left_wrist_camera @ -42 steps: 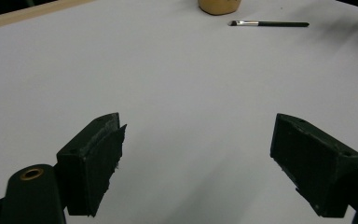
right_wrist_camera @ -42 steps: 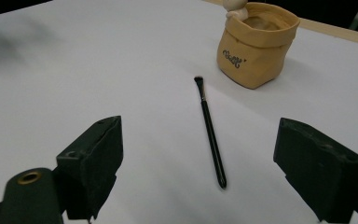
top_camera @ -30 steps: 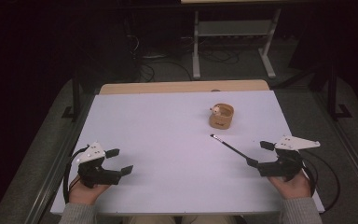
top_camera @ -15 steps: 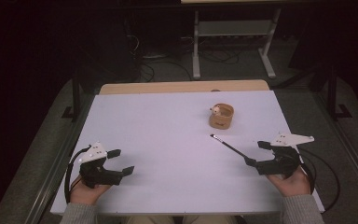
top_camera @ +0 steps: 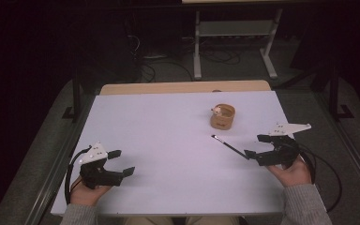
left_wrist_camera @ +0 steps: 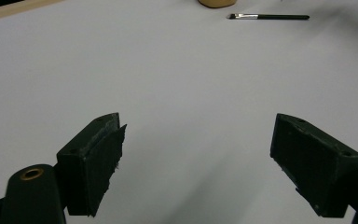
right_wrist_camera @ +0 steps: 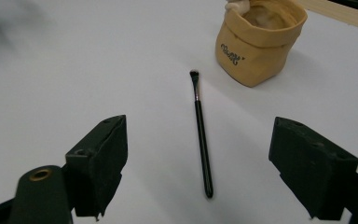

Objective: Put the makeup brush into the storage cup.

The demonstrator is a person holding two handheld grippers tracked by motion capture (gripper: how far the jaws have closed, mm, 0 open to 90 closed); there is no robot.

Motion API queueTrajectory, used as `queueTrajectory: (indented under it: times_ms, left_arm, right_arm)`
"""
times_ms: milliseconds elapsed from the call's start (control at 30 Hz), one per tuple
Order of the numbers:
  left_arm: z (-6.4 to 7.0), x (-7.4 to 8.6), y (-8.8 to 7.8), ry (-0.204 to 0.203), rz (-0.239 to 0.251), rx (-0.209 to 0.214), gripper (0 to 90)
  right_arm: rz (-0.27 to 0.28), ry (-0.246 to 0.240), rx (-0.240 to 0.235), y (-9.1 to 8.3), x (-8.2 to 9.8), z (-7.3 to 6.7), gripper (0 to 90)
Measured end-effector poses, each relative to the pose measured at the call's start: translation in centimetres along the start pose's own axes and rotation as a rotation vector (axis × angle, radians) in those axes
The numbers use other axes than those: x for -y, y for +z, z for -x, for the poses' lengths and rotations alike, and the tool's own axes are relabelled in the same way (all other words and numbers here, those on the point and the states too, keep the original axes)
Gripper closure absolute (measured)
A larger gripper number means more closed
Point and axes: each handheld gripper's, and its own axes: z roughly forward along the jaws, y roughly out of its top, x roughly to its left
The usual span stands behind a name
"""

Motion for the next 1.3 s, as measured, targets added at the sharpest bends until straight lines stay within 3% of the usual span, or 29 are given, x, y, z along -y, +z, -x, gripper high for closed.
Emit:
queueTrajectory:
  times_ms: [300, 733, 800, 1300]
  left_arm:
    - [0.0, -0.1, 0.0, -0.001, 0.003, 0.001, 16.0]
    - [-0.1, -0.1, 0.1, 0.0, 0.001, 0.008, 16.2]
    - [-0.1, -0.1, 0.1, -0.001, 0.001, 0.009, 16.2]
    - [-0.2, -0.1, 0.1, -0.006, 0.003, 0.012, 16.5]
  right_arm:
    - [-0.1, -0.052, -0.021, 2.3, -2.5, 0.3, 22.8]
    - [-0.177, -0.07, -0.033, 4.6, -5.0, 1.4, 28.1]
    - [-0.211, -0.076, -0.035, 5.3, -5.7, 1.8, 30.9]
    - [-0.333, -0.117, -0.048, 8.5, -5.9, 1.9, 47.1]
